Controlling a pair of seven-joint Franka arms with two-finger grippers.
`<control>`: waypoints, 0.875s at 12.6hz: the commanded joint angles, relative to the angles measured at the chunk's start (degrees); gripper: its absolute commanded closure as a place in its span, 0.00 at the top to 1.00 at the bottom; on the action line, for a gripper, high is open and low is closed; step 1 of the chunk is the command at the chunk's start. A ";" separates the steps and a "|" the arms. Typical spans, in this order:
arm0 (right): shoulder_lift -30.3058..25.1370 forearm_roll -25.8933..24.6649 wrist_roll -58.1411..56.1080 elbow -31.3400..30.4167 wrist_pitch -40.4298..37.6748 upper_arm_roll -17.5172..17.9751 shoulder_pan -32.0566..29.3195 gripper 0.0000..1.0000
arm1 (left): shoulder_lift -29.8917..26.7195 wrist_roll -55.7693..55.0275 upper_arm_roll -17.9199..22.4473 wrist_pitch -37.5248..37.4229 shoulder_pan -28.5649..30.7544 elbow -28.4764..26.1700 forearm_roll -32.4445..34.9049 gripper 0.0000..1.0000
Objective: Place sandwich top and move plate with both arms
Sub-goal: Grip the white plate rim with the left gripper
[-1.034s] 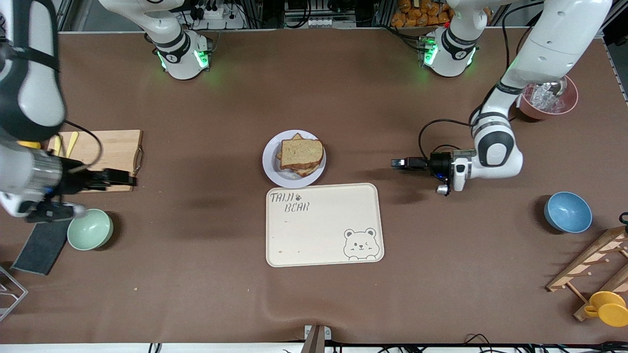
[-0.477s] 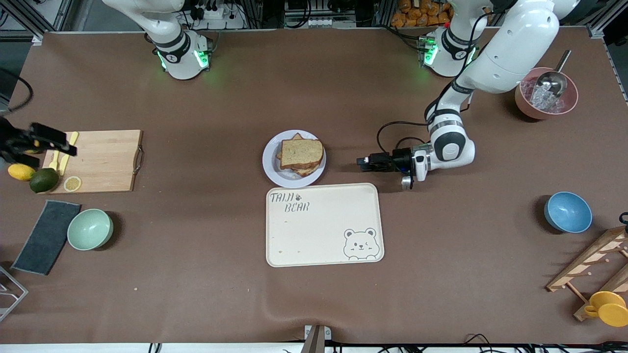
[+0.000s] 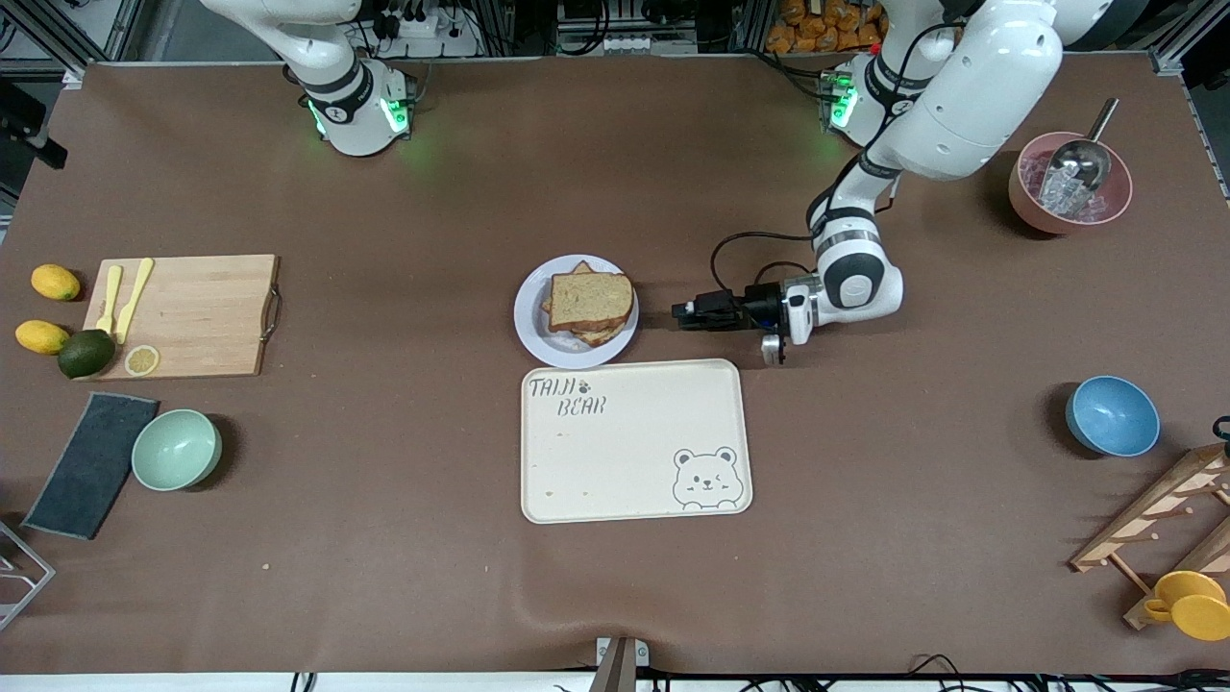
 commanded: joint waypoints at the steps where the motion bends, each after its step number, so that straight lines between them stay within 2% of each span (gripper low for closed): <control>1: -0.58 -1.63 3.80 -2.61 2.85 1.12 1.41 1.00 | 1.56 3.06 0.20 0.81 -1.08 1.26 -1.85 0.54; 5: 1.27 -1.80 3.54 -3.84 6.54 1.03 1.34 1.00 | 2.52 3.68 0.29 2.47 -3.80 3.10 -3.69 0.46; 7: 3.02 -1.37 3.28 -3.84 7.51 0.85 0.29 1.00 | 3.14 3.59 0.29 5.37 -5.03 4.77 -3.95 0.45; 11: 2.68 -1.10 5.21 -4.55 7.60 -0.63 1.51 1.00 | 4.98 3.42 0.29 6.08 -6.00 6.88 -4.74 0.42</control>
